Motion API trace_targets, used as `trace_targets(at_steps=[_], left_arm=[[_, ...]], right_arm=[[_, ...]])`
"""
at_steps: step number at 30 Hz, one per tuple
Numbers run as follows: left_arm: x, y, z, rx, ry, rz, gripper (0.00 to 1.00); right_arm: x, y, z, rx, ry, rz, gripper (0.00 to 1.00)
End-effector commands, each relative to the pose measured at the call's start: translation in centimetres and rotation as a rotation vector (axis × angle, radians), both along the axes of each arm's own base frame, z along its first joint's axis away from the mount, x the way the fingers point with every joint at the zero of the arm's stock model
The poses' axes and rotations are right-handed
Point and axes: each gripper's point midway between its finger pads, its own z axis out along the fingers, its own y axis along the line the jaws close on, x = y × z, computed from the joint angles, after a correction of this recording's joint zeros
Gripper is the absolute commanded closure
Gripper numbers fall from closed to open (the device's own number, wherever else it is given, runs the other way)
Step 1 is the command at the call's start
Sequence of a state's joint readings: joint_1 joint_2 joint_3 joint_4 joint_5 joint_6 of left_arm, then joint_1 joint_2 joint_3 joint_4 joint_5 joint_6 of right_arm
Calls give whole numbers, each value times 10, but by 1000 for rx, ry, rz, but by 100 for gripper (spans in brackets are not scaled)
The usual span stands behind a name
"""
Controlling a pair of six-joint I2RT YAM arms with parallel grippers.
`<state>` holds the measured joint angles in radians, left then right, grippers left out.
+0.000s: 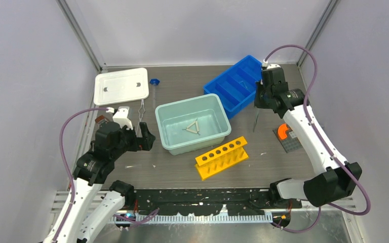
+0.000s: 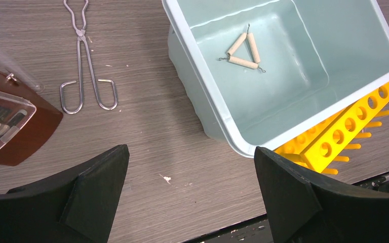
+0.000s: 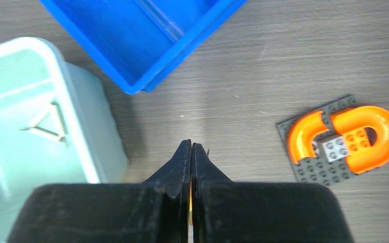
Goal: Organize the chemistry lab equipment
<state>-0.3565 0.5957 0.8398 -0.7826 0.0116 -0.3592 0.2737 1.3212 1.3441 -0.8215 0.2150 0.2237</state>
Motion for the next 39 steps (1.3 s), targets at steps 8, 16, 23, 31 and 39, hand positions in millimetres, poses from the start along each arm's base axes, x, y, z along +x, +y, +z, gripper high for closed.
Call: trace_targets(at_steps=[8,16,23,31,39], left_arm=[[1,-2,6,-5,-33,-13,2],[1,-2,6,-4,-30,-12,2],[1,-1,5,-1,-27,-7,2],[2,-1,3,2,-19,-5,2],[6,5,0,24,-9,27,2]], right_arm=[[5,126,106,485,-322,163,99],[20,211,109,795,-419,194,99],[41,257,37,659,-307,180,99],[43,288,-18,577,-219,183,99],[45,276,-24,498,-200,137,80]])
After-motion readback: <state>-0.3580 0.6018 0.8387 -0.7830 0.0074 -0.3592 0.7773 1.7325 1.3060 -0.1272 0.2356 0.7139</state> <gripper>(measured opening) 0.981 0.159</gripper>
